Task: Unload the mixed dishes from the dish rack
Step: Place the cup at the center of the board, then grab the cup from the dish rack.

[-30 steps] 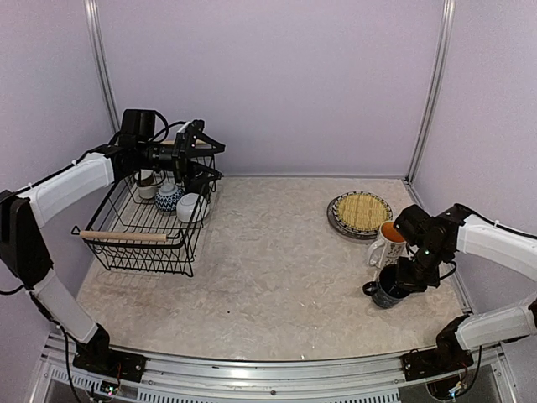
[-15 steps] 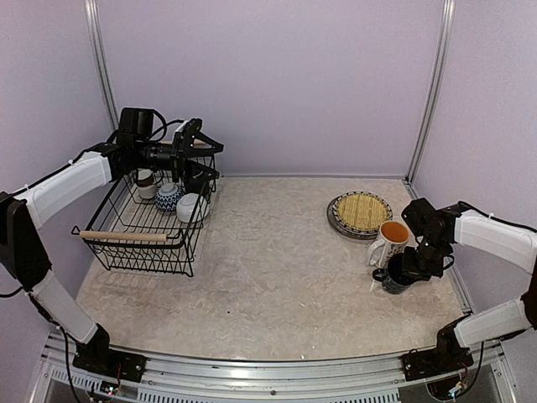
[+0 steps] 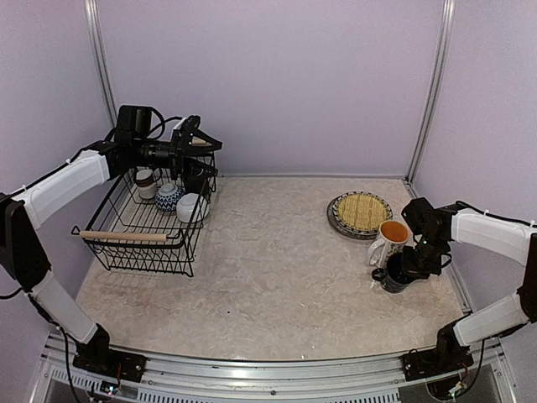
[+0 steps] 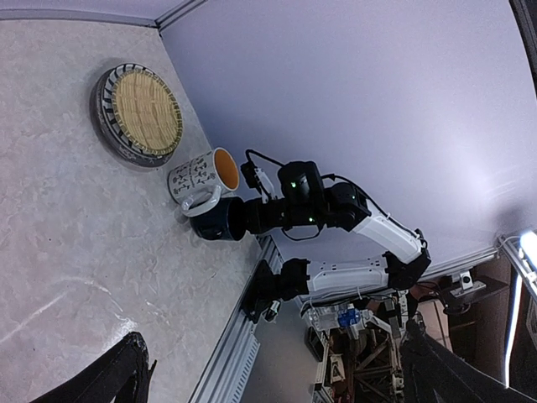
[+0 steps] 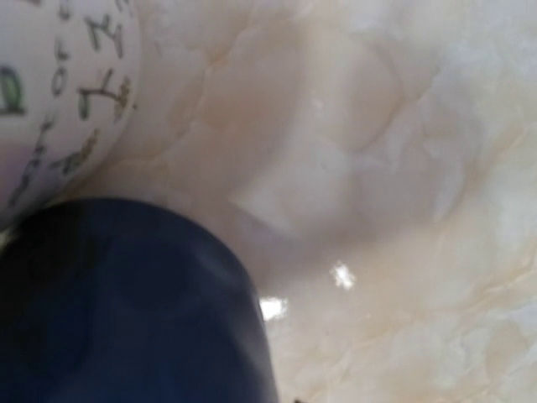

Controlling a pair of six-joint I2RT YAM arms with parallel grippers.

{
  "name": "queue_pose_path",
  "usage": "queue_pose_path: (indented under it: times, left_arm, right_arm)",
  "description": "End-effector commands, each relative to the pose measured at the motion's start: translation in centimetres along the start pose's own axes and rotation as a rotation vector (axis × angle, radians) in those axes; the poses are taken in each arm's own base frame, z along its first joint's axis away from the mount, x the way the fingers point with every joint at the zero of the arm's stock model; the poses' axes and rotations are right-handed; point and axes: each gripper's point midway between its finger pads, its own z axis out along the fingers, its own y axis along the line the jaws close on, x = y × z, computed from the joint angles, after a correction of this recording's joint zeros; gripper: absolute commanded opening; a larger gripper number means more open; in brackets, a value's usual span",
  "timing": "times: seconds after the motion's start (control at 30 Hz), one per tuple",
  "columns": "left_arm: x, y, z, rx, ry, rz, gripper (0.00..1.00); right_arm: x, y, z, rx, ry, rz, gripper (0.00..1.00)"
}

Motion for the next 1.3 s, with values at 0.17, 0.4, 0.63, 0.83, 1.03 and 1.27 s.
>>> queue_pose_path:
  times: [0.17,0.4,0.63,0.83,1.03,1.27]
  left_arm:
    - [-0.5,-1.7,-1.0,0.002,-0.028,0.053,0.99]
    - [-0.5,-1.8,-1.1,-0.002,-0.033,0.062,0.99]
    - [-1.2,-1.5,-2.2,-0.066,-0.084,0.096,0.99]
    - [-2.8,-0.5,-4.5,-0.132,-0.169,0.097,0.99]
    - [-4.1,3.3,-6.7,-0.373,-0.263,0.112,0.99]
    - [-5.2,8.0,-8.7,-0.530,-0.296,0.056,0.98]
  right_arm:
    - [-2.4,2.0,-1.2,-0.109,-0.081,0.035,0.27]
    - [-2.9,1.6,-3.6,-0.121,-0.114,0.048,0.40]
    - [-4.7,2.8,-9.2,-0.265,-0.245,0.011,0.62]
    - [-8.0,5.1,-14.7,-0.445,-0.452,0.002,0.76]
    - [-9.6,9.9,-19.0,-0.650,-0.589,-0.073,0.83]
    - [-9.0,16.3,-20.0,-0.714,-0.620,-0.208,0.86]
